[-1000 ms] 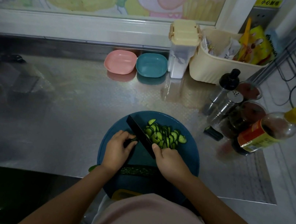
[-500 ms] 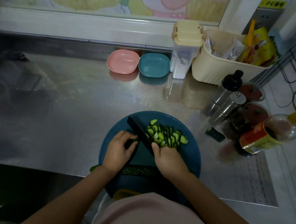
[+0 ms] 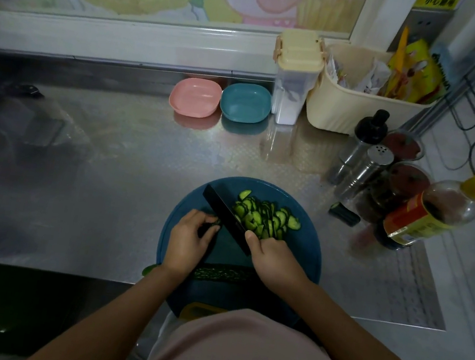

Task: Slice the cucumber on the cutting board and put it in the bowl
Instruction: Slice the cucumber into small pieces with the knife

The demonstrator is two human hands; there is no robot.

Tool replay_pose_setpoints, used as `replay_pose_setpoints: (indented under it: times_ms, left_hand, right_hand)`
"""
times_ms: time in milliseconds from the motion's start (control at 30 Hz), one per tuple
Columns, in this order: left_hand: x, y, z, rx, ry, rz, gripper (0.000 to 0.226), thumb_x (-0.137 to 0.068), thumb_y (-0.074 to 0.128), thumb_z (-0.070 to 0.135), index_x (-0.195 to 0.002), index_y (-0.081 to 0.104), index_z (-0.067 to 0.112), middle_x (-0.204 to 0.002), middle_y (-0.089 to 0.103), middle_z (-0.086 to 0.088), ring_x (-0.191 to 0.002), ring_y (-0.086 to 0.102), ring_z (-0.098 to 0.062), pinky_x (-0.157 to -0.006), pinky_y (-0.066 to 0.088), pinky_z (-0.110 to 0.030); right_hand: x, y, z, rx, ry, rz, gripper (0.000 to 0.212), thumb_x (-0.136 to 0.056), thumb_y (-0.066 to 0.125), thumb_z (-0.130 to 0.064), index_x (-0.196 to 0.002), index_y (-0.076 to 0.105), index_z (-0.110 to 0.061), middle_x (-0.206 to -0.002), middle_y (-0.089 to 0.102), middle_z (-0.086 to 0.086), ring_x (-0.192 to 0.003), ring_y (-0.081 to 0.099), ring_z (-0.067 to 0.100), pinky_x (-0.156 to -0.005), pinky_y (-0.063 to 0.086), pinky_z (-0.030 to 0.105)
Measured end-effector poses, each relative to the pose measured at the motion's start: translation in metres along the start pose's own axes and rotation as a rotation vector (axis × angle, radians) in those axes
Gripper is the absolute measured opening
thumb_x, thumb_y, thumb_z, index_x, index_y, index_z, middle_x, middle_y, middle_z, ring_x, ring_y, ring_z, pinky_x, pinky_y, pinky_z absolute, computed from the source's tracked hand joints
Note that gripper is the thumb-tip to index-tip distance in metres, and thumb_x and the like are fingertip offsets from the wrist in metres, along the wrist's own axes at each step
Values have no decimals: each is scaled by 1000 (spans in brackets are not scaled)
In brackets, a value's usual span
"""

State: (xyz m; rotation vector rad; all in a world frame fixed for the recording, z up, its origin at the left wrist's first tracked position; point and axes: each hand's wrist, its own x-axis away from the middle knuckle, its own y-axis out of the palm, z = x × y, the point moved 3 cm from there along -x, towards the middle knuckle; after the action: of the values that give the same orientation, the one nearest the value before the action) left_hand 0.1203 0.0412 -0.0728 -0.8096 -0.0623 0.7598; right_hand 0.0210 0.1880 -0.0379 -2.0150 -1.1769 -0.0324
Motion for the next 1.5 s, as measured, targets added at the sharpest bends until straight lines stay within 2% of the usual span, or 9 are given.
replay_pose_setpoints:
  times_ms: [133,367,500,633,733,1033,1300,1400,1500]
  left_hand:
    - [-1,0,1,-1,-3,-6,9,-79,72,3,-86,68,4,-83,61,-1,-80,51,0,-71,39,-9]
    - [0,1,1,-11,0,-11,8,-78,72,2,-85,68,4,-83,53,3,-79,48,2,-72,34,2]
    - [0,0,2,-40,3,-15,9,-79,72,3,-88,69,5,-83,55,4,-79,49,0,-71,37,-7]
    - [5,0,-1,-95,36,-32,15,-80,70,4,-95,70,7,-88,62,-4,-85,53,-13,-75,36,-15]
    - [5,-1,-3,-70,18,-29,16,-81,69,4,-97,70,7,-90,63,-3,-86,56,-13,-76,40,-15]
    - [6,-2,-3,-60,3,-25,11,-81,70,4,-91,70,7,-85,61,0,-82,55,-8,-72,39,-14]
    - [6,-3,-2,-44,-1,-17,11,-80,70,2,-91,70,6,-83,57,0,-78,47,2,-70,34,-3]
    - [5,-3,-1,-44,-5,-16,11,-80,71,3,-90,70,6,-82,58,-1,-77,47,1,-68,34,-7]
    - [4,-2,-2,-46,-6,-11,10,-80,71,3,-89,70,6,-81,58,0,-77,47,0,-67,35,-9]
  right_hand:
    - [-2,3,2,2,8,4,61,-101,25,-43,-49,35,-13,-53,39,4,-53,41,20,-49,27,31]
    - [-12,11,-2,35,8,9,62,-101,20,-44,-51,39,-14,-54,42,4,-61,50,27,-63,41,36]
    - [-13,13,1,36,23,17,62,-101,21,-45,-50,39,-13,-53,42,4,-58,49,26,-60,40,35]
    - [-10,7,10,29,48,41,62,-101,23,-44,-50,40,-13,-52,43,4,-52,45,20,-49,32,30]
    - [-7,6,12,27,41,40,62,-101,25,-44,-49,38,-12,-51,41,4,-50,43,19,-47,29,30]
    - [-1,6,5,-14,-10,21,61,-101,25,-44,-49,36,-13,-52,39,5,-60,46,25,-59,32,33]
    - [-2,7,6,1,-7,5,62,-100,23,-45,-50,37,-12,-54,41,6,-62,47,26,-60,32,33]
    - [-5,10,7,16,-2,10,62,-100,22,-46,-51,38,-13,-55,41,6,-65,48,27,-62,33,33]
    - [-8,11,2,39,-20,4,63,-101,22,-44,-50,40,-11,-52,43,5,-56,48,24,-58,35,32]
